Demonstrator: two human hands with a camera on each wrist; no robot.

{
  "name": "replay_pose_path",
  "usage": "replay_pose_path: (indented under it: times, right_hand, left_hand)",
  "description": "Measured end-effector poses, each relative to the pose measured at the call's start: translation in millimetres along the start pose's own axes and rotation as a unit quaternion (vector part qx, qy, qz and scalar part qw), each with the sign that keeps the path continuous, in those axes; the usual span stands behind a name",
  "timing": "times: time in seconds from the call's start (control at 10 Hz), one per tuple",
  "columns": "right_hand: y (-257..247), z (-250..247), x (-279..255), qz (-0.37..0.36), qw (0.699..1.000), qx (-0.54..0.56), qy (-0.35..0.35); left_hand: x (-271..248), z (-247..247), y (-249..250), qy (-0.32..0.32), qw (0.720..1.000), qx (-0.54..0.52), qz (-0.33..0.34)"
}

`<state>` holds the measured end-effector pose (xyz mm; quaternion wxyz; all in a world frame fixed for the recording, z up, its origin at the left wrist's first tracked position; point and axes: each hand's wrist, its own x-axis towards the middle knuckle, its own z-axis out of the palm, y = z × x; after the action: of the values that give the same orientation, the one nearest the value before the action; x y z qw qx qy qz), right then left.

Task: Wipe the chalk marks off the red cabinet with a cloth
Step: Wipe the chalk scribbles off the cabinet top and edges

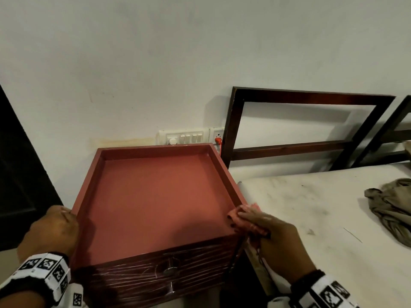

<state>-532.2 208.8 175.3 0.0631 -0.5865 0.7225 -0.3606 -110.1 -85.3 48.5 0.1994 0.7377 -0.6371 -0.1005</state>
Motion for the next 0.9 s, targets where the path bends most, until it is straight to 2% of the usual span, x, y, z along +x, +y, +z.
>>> replay_pose_path:
  times: [0.1, 0.2, 0.3, 0.4, 0.5, 0.6, 0.7, 0.8, 0.9]
  right_hand:
    - [8, -16, 31, -0.009, 0.994, -0.085, -0.065]
    - [20, -14, 70, 0.022, 0.964, -0.174, -0.202]
    - [19, -14, 109, 0.04, 0.953, -0.201, -0.222]
    - [20, -4, 155, 0.036, 0.945, -0.234, -0.224]
    - [37, 22, 214, 0.036, 0.943, -0.255, -0.21]
    - [45, 46, 271, 0.046, 0.946, -0.265, -0.182]
    - [49, 71, 320, 0.048, 0.94, -0.291, -0.171]
    - [50, 85, 358, 0.034, 0.929, -0.324, -0.174]
    - [50, 86, 390, 0.07, 0.928, -0.295, -0.215]
  left_hand:
    - [-11, -16, 18, 0.0, 1.0, 0.006, 0.006]
    - [-13, -17, 17, -0.029, 0.999, 0.016, -0.034]
    - [-10, -15, 12, -0.018, 0.999, 0.025, -0.038]
    - [9, 3, -11, -0.043, 0.999, 0.02, -0.017]
    - [3, -3, -15, -0.023, 1.0, 0.018, 0.004]
    - [-27, -34, 20, 0.0, 0.999, 0.005, 0.039]
    - [-50, -66, 57, 0.001, 0.999, -0.033, 0.033]
    - [-53, -70, 65, 0.002, 0.997, -0.065, 0.036]
    - [-16, -20, 5, -0.032, 0.997, -0.066, 0.012]
